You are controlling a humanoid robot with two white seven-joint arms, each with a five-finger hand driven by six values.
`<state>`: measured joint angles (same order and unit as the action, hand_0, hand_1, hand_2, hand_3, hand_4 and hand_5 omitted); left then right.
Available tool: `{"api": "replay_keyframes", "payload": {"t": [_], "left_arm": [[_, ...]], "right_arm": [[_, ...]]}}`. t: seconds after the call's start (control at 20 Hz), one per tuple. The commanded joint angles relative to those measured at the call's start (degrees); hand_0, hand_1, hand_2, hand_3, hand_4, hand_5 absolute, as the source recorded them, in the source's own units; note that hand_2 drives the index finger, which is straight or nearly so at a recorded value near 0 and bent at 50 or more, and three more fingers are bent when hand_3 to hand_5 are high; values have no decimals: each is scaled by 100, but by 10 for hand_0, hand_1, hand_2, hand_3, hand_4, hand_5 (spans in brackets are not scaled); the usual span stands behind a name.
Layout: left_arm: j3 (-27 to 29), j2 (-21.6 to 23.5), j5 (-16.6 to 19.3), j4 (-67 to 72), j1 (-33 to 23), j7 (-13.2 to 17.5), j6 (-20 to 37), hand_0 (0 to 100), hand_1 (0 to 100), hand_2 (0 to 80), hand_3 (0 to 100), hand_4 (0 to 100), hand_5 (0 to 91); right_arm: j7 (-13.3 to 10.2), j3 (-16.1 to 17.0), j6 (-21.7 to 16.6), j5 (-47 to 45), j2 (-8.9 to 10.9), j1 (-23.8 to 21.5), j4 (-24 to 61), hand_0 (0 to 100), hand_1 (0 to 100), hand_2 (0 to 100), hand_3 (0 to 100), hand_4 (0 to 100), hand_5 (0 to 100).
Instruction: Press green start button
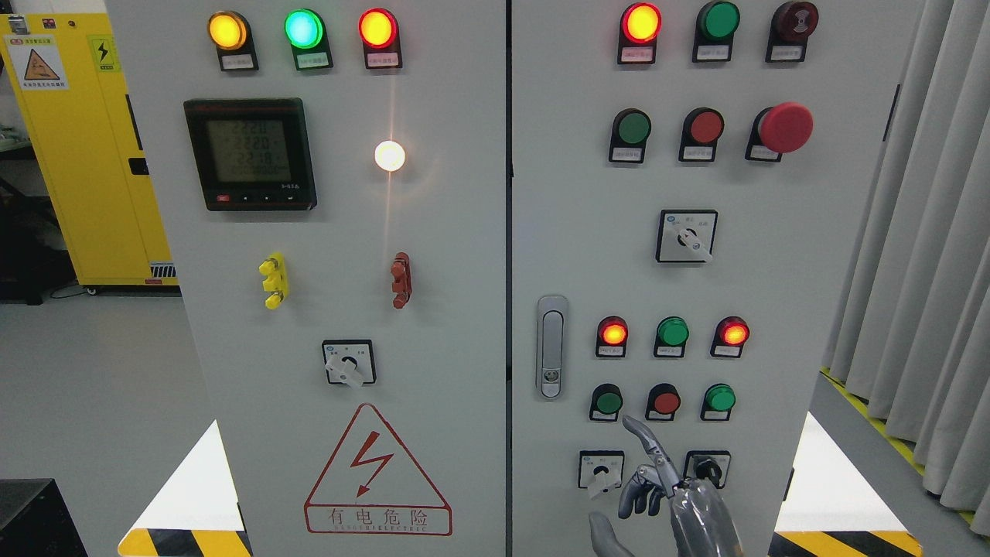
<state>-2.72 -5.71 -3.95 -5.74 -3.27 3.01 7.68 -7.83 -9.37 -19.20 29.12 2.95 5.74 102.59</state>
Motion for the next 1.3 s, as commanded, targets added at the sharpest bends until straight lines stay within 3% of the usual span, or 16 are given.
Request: {"api": "replay_keyframes", "payload": {"t": [0.0,0.2,0.45,1.25], "left_arm": [[0,0,0,3,2,-2,-4,120,556,0,0,0,0],[0,0,0,3,2,-2,-4,120,556,0,0,0,0],[0,0,0,3,2,-2,-4,120,556,0,0,0,0],[0,0,0,3,2,-2,-4,120,556,0,0,0,0]], "right_arm": [[141,-364,4,-1654,-14,-258,349,443,590,0,206,257,179],[168,-477,30,-1970,-14,-442,384,367,490,0,133,193,125],[177,-531,188,-2217,-14,-486,393,360,487,0,120,183,116],[177,-548,188,-2200,-14,-504,419,347,514,0,112,177,112]]}}
